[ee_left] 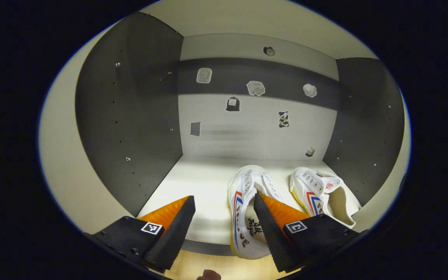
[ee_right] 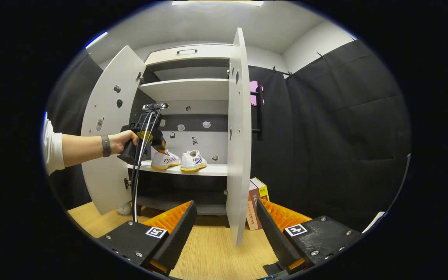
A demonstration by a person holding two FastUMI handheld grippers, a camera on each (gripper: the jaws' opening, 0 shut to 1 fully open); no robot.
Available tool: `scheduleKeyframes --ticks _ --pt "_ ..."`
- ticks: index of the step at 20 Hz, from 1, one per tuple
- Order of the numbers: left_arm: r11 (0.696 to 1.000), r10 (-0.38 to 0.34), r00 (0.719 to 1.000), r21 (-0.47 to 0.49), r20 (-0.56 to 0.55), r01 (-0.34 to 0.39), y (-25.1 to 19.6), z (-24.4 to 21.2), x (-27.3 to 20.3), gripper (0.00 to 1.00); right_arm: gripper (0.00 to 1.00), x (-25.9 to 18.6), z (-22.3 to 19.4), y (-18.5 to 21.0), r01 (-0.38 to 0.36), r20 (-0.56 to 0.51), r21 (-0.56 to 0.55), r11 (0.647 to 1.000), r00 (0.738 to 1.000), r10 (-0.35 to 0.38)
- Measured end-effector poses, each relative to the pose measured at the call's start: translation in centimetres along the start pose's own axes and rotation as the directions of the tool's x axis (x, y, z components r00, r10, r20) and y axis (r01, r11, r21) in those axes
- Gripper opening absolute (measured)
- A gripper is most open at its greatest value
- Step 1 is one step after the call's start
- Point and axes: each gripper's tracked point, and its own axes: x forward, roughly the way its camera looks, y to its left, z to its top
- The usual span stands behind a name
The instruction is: Grab one shoe with the right hand and put it into the shoe cabinet, grab the other shoe with the left hand and put it into the shoe cabinet; then close the right door with the right hand and the left door with the left hand.
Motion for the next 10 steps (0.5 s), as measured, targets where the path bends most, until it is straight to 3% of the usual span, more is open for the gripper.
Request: scheduleKeyframes --ticks 5,10 --pt "0.997 -0.072 0.982 0.028 0.173 0.068 -0.8 4.4 -7.9 0.98 0.94 -0.3 0.4 0.6 -0.03 0.009 0.011 1.0 1.0 0.029" --pt "0.992 -0.125 0.951 0.047 0.283 0.116 -0.9 4.0 -16.0 0.98 0.94 -0.3 1.3 1.2 -0.061 0.031 0.024 0.998 0.998 0.06"
